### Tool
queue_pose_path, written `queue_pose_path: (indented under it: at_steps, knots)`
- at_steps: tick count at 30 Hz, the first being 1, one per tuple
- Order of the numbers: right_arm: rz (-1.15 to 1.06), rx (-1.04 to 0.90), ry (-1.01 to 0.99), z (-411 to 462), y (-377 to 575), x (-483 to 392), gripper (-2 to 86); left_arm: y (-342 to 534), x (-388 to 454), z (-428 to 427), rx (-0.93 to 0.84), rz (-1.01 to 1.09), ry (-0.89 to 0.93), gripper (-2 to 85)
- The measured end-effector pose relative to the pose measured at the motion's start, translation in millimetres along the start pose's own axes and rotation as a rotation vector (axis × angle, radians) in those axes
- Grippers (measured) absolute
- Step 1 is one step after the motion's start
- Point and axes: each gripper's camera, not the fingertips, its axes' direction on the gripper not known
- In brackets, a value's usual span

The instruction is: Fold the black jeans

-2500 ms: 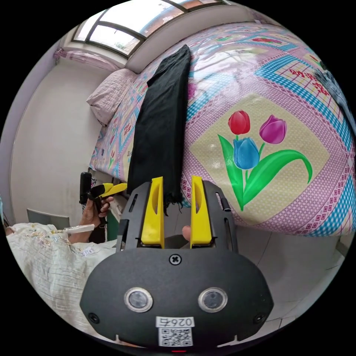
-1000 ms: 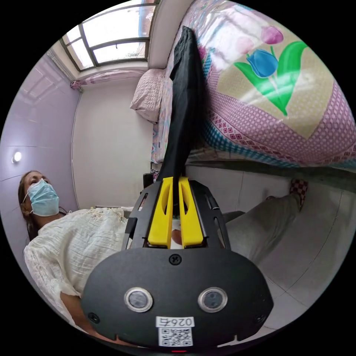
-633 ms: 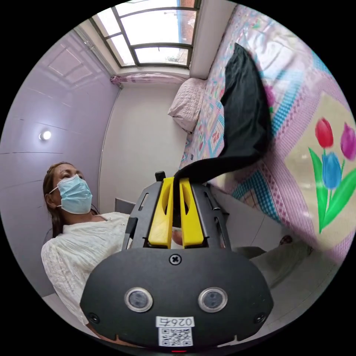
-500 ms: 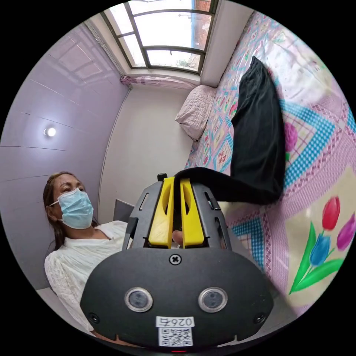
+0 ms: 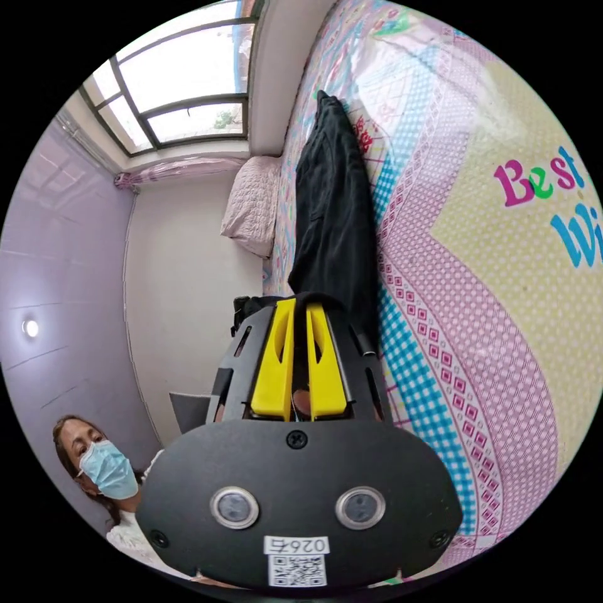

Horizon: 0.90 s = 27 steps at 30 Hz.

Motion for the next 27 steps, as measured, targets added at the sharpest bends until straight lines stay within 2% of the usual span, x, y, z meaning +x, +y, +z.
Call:
queue_pose_path:
  at_steps: [5, 9, 12, 16, 18, 19, 20, 23, 27]
  knots:
    - [0.039, 0.005, -0.111, 13, 9, 13, 6.8, -10, -22, -6, -0.005, -0.038, 0.116, 8.7]
    - [0.005, 0.048, -0.18, 7, 23, 5, 7.8, 11, 0, -37, 0.114, 0.023, 0.057, 6.9]
    - [-0.129, 0.051, -0.069, 9, 46, -29, 6.6, 33, 39, -26, 0.115, 0.119, -0.123, 1.4]
    - [-0.327, -0.042, 0.127, 67, 74, -74, 5.6, 31, 48, 49, -0.068, 0.153, -0.283, -0.8]
    - [-0.381, -0.127, 0.292, 105, 75, -77, 4.6, 25, 35, 77, -0.115, 0.108, -0.416, -0.9]
    - [-0.398, -0.184, 0.461, 129, 77, -73, 3.4, 24, 29, 86, -0.123, 0.101, -0.421, -0.9]
    - [-0.421, -0.172, 0.522, 138, 84, -76, 2.1, 25, 29, 86, -0.097, 0.088, -0.392, -0.9]
    - [-0.502, -0.075, 0.533, 135, 121, -101, 2.5, 48, 51, 76, 0.004, 0.143, -0.385, -1.0]
    - [-0.655, 0.019, 0.541, 120, 193, -135, 3.7, 118, 119, 43, 0.182, 0.362, -0.339, -1.0]
